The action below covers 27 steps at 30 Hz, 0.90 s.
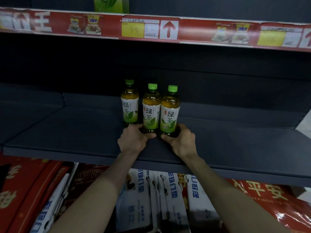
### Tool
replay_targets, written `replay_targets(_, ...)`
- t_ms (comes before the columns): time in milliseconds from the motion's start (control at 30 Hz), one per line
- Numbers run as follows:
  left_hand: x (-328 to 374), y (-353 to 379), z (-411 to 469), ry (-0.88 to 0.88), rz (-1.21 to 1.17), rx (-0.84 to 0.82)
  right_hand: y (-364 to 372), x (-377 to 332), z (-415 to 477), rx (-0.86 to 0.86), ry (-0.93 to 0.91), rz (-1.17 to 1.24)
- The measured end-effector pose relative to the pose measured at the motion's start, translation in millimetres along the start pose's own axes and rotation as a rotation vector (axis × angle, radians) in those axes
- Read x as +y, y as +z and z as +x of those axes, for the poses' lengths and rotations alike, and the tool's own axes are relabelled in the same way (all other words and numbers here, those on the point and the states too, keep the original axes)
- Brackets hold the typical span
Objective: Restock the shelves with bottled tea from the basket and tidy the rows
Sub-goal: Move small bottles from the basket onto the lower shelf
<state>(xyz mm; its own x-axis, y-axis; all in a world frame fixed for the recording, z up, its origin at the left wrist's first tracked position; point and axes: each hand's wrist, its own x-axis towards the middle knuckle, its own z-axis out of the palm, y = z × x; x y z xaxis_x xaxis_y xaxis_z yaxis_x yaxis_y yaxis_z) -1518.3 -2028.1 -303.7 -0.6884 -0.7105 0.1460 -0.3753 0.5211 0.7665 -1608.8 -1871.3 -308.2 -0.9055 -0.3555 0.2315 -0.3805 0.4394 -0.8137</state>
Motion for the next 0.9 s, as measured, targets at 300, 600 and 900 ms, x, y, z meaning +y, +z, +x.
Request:
replay_targets(300,-2.4,13.5,17.2,0.056,0.194,0.051,17.3,7.8,22.3,0.013,-0.003,0.022)
replay_targets(600,-4.6,18.1,14.7,0.092,0.228,0.09,16.2,13.3,19.4,0.014,0.012,-0.002)
replay_targets(900,-6.5,18.2,9.8,0.102,0.207,0.137,22.3,15.5,24.2,0.035,-0.009,-0.066)
